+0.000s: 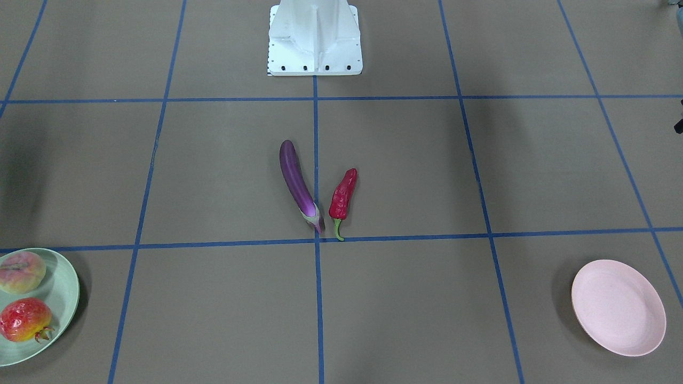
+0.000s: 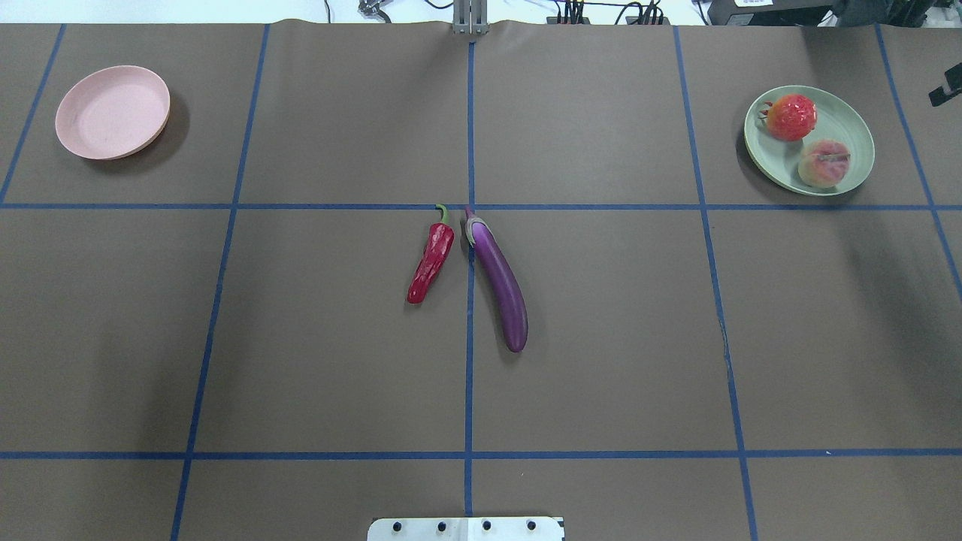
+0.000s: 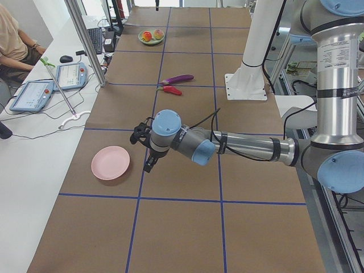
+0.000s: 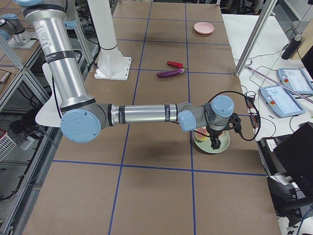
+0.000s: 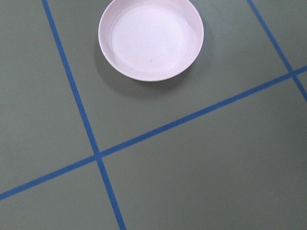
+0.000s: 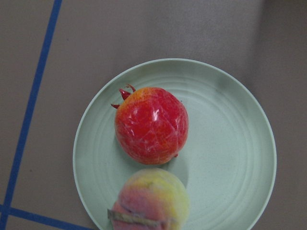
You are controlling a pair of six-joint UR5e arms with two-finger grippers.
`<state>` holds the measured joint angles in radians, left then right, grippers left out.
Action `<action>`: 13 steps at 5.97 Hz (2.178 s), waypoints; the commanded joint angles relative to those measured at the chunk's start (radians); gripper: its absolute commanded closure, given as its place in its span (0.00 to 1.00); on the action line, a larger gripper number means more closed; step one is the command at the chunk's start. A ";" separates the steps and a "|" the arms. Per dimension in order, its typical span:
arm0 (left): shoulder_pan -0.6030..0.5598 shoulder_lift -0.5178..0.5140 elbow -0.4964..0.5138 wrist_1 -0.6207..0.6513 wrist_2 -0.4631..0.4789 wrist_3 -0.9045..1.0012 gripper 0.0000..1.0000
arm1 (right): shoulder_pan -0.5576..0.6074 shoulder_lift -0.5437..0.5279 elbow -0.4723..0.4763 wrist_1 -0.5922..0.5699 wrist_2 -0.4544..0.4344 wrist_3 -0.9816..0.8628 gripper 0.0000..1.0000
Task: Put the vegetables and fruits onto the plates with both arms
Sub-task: 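Move the left gripper to the red chili pepper and grasp it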
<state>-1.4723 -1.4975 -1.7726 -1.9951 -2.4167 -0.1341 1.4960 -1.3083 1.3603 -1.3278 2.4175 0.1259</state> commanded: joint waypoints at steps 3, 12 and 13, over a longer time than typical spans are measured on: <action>0.331 -0.211 -0.011 -0.007 0.079 -0.572 0.00 | 0.003 -0.213 0.459 -0.434 -0.206 -0.042 0.00; 0.940 -0.829 0.380 0.072 0.628 -0.998 0.03 | 0.003 -0.278 0.473 -0.407 -0.126 -0.120 0.00; 0.961 -0.860 0.389 0.117 0.663 -0.998 0.22 | 0.003 -0.276 0.473 -0.407 -0.127 -0.118 0.00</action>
<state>-0.5347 -2.3292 -1.3950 -1.9231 -1.7925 -1.1313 1.4987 -1.5858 1.8326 -1.7352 2.2910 0.0066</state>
